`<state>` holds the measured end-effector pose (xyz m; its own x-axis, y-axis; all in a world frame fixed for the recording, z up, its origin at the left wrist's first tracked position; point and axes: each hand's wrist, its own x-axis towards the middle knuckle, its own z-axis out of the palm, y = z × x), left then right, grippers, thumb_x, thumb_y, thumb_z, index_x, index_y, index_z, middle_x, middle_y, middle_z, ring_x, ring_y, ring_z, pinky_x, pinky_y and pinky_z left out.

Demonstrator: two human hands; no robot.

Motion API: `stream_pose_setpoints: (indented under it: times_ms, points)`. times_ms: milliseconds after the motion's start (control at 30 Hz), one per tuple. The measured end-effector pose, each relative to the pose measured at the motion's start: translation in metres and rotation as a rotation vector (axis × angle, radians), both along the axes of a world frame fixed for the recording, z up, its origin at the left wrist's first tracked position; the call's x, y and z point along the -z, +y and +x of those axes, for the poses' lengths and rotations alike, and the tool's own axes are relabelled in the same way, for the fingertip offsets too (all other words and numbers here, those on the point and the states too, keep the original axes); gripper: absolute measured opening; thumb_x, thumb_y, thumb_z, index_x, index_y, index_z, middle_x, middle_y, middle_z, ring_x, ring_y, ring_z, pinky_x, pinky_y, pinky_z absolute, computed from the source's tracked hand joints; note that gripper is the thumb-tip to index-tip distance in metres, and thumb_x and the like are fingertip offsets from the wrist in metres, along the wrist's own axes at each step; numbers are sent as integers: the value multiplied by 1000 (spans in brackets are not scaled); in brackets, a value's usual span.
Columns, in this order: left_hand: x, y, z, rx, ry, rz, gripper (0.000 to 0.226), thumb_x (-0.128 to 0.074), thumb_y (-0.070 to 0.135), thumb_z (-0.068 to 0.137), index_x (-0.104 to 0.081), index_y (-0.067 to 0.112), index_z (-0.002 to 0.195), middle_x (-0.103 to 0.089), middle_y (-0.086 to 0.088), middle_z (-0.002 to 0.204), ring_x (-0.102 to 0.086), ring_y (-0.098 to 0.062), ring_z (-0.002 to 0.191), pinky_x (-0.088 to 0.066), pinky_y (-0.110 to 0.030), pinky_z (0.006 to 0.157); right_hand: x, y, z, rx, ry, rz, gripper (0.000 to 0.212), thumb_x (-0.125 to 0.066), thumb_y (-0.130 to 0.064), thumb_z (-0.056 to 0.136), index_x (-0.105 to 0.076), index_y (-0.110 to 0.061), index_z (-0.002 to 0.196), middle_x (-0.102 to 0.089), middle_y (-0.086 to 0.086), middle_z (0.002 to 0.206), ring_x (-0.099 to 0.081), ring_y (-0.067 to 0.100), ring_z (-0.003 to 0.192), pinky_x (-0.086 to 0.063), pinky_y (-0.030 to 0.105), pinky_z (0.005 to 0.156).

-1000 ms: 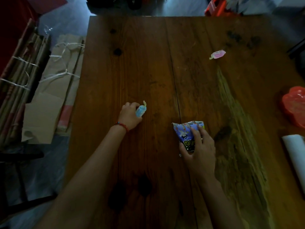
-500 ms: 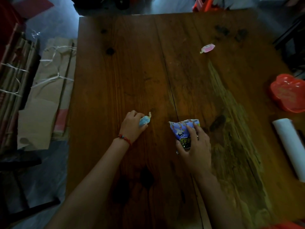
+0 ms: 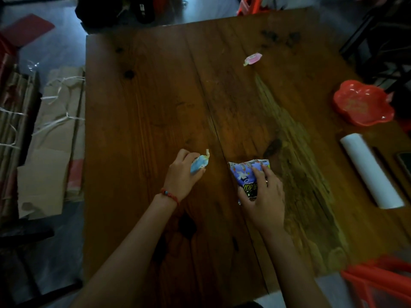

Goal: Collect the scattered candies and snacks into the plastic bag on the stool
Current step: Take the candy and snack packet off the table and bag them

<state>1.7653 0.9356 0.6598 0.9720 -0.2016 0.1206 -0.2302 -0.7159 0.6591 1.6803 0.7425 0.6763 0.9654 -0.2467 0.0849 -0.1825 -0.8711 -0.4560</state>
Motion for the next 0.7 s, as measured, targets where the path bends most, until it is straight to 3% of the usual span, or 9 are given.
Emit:
stream_pose_setpoints:
  times_ms: [333, 533, 700]
  points:
    - [-12, -124, -117, 292, -66, 67, 43, -72, 15, 77, -57, 1, 114, -61, -15, 105, -61, -23, 92, -46, -22, 77, -5, -97, -135, 321, -34, 29, 58, -64, -34, 74, -51, -10, 124, -48, 18, 132, -45, 42, 115, -40, 54, 88]
    - [-17, -217, -205, 504, -116, 102, 42, -76, 12, 72, -59, -1, 108, -63, -18, 96, -64, -26, 85, -46, -23, 71, -8, -172, -263, 540, -49, 53, 64, -42, -46, 71, -53, -9, 122, -48, 19, 132, -49, 43, 108, -41, 55, 86]
    - [-17, -300, -272, 725, -133, 100, 41, -79, 12, 68, -61, -2, 103, -65, -18, 90, -64, -27, 76, -50, -26, 65, -7, -222, -365, 748, -63, 43, 59, -50, -40, 68, -54, -10, 119, -51, 18, 128, -52, 43, 100, -44, 53, 81]
